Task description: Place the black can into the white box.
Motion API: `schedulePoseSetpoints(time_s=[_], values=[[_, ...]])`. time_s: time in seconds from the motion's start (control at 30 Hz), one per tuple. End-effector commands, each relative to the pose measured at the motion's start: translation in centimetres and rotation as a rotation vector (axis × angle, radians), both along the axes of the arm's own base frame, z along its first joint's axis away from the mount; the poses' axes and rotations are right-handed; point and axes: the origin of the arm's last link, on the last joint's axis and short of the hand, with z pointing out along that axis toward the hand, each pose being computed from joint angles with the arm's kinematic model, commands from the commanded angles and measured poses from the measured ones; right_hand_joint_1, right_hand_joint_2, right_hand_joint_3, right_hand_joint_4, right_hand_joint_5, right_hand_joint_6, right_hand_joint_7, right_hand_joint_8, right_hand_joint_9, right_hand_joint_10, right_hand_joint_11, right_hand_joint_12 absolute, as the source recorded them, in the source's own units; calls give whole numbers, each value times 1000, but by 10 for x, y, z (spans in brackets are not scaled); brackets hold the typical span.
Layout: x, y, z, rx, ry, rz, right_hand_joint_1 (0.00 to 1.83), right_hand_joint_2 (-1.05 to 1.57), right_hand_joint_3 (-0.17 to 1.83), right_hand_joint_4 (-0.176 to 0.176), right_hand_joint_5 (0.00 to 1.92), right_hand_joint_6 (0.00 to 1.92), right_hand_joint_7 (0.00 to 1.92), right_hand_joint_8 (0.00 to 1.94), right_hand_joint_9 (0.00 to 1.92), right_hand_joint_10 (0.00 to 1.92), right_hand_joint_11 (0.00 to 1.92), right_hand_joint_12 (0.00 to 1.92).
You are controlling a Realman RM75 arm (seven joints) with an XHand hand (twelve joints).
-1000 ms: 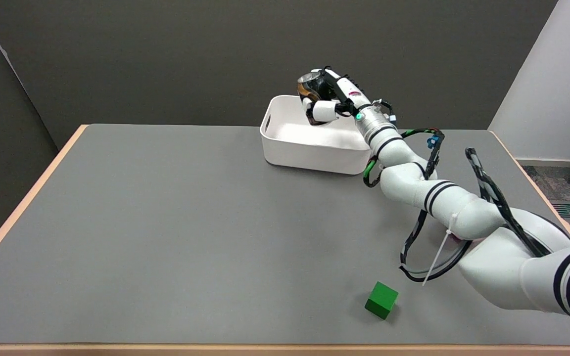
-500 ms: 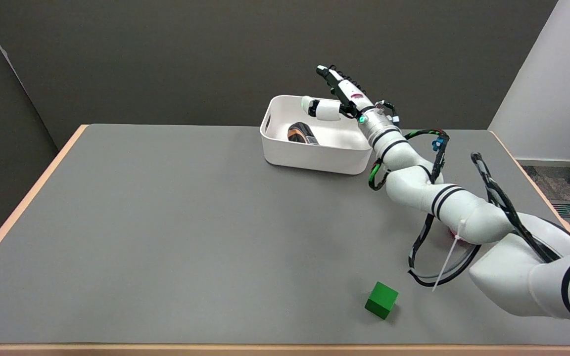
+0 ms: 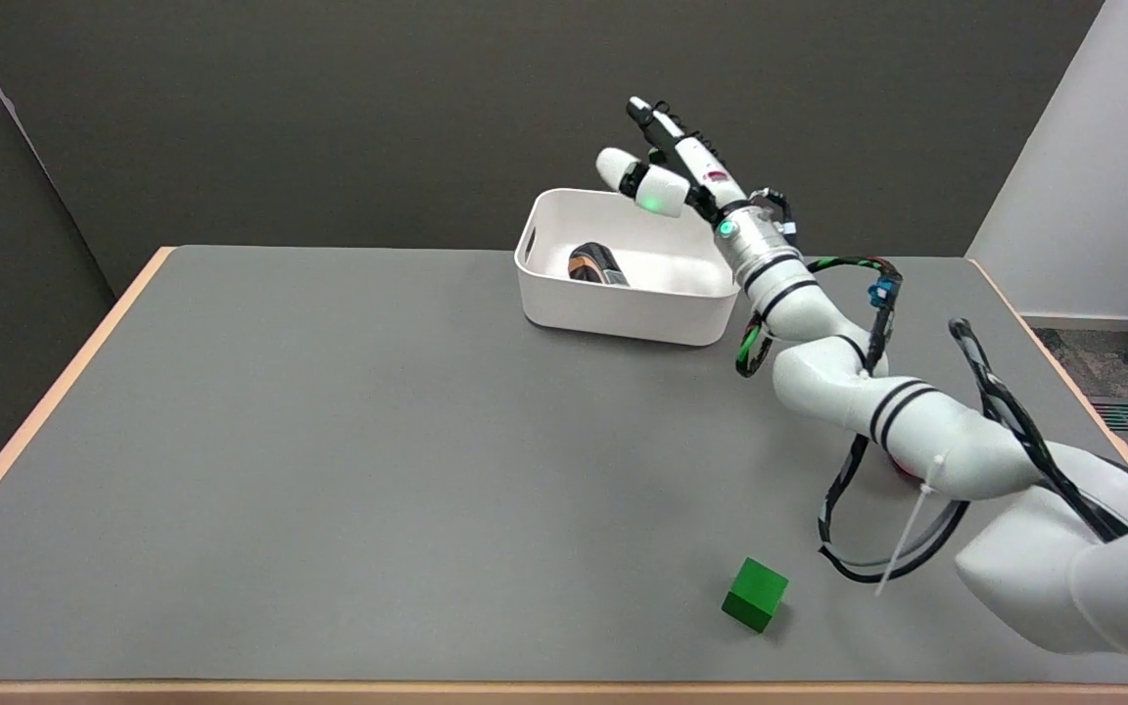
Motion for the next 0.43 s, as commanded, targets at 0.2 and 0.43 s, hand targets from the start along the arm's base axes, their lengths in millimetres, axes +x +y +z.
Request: schedulePoseSetpoints(time_s=[0.2,0.43], values=[[-2,147,75,-1,-454,428,301,577,1014,15,114,57,127,0,86,136,-1,727],[-46,193,105,-58,-613,463,124,626,841,28,4,261,9,212,2,257,0,734]])
